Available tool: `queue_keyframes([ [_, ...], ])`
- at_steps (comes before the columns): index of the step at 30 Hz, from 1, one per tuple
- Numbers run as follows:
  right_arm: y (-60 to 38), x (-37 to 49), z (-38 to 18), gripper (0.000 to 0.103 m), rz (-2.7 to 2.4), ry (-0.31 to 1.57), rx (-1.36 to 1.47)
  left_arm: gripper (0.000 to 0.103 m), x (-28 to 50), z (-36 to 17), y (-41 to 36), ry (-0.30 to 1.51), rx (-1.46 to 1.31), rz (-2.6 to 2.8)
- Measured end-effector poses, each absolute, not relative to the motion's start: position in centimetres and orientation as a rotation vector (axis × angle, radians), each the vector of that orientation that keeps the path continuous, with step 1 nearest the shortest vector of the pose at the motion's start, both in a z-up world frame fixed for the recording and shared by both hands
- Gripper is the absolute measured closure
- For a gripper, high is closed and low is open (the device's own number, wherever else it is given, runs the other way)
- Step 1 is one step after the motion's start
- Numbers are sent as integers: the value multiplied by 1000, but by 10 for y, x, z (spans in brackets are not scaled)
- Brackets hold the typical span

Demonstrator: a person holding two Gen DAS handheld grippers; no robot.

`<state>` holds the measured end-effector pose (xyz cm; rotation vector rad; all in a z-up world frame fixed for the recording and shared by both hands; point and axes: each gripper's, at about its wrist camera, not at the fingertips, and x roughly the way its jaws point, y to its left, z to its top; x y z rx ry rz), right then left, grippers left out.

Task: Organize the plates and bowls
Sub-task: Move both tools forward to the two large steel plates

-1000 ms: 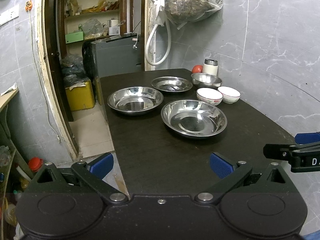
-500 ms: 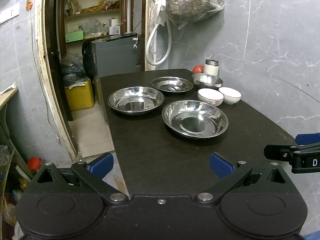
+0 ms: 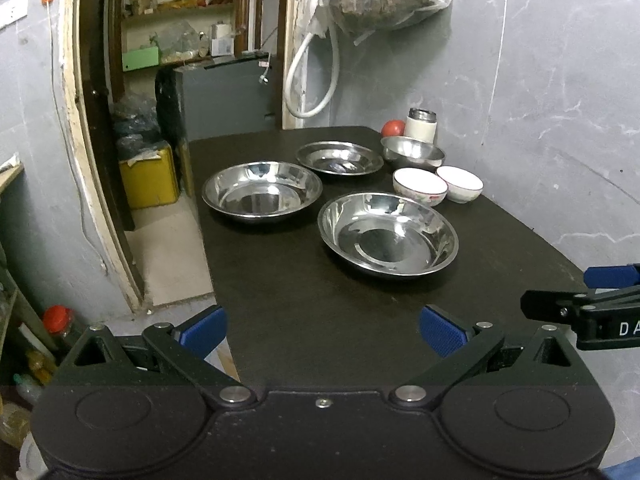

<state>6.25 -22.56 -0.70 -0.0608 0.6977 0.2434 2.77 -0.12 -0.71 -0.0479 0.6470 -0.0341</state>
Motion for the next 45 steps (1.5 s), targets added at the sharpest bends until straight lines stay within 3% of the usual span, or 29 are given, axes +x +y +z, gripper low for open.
queue_keyframes([
  [23, -196, 209, -13, 0, 459, 719, -64, 1, 139, -16, 46, 842, -192, 108],
  [35, -160, 266, -20, 0, 501, 753, -20, 1, 209, 1, 93, 871, -244, 323],
  [45, -128, 295, -32, 0, 404, 784, -12, 1, 268, -17, 129, 869, -232, 267],
])
